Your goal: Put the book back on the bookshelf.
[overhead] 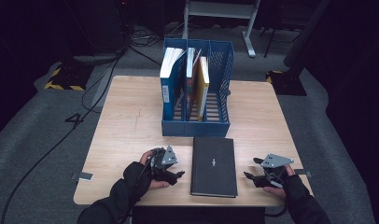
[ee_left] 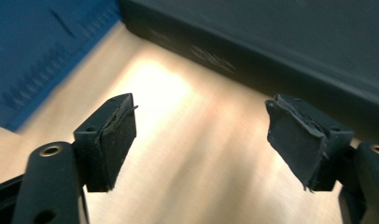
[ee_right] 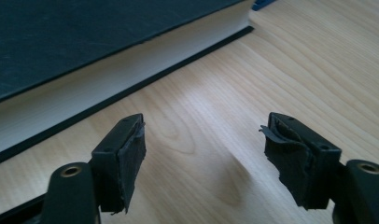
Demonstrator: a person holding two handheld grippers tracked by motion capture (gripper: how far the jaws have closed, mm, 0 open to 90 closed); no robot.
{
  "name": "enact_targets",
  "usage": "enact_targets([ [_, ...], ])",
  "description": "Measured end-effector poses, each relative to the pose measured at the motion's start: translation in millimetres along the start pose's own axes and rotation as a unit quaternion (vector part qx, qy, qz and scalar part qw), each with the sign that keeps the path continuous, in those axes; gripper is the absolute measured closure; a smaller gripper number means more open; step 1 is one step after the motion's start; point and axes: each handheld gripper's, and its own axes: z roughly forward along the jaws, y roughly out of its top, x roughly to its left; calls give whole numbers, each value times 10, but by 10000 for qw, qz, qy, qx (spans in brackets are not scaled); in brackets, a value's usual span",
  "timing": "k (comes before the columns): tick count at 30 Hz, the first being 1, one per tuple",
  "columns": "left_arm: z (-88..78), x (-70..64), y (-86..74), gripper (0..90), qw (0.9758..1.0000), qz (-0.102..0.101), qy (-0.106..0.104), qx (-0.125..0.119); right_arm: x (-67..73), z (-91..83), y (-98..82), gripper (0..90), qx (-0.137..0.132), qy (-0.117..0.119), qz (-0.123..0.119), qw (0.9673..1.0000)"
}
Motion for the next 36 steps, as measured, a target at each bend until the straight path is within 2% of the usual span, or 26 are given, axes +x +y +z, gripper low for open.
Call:
enact_targets([
  [5, -2, -92, -72, 207, 9997, 85, -226, 45, 53, 24, 6, 297, 27, 259, -142, 9996],
  [7, 5, -157, -95, 202, 9990, 109, -424, 47, 86, 37, 14, 296, 32, 312, -230, 9992],
  [8, 5, -157, -95, 201, 9990, 109, -424, 47, 94, 37, 18, 296, 19, 363, -256, 9990],
  [9, 22, -232, -112, 202, 9984, 223, -520, 92, 105, 38, 23, 296, 20, 382, -274, 9989],
  [10, 22, -232, -112, 202, 9984, 223, -520, 92, 105, 38, 23, 296, 20, 382, -274, 9989],
  [13, 36, -316, -134, 202, 9970, 333, -689, 129, 129, 43, 30, 290, -9, 435, -262, 9987],
  [16, 75, -345, -131, 200, 9964, 403, -716, 190, 156, 52, 36, 290, -5, 559, -328, 9979],
  [22, 114, -284, -147, 158, 9963, 389, -768, 74, 204, 66, 51, 302, -51, 704, -437, 9965],
  [24, 127, -239, -169, 156, 9963, 300, -801, -8, 217, 72, 55, 304, -54, 756, -453, 9961],
  [26, 143, -196, -200, 155, 9955, 156, -934, -69, 240, 77, 62, 306, -55, 811, -526, 9953],
  [32, 144, -191, -228, 155, 9952, 151, -947, -167, 272, 87, 71, 307, -52, 855, -591, 9946],
  [36, 148, -182, -247, 155, 9947, 172, -989, -240, 288, 80, 95, 309, -161, 961, -594, 9935],
])
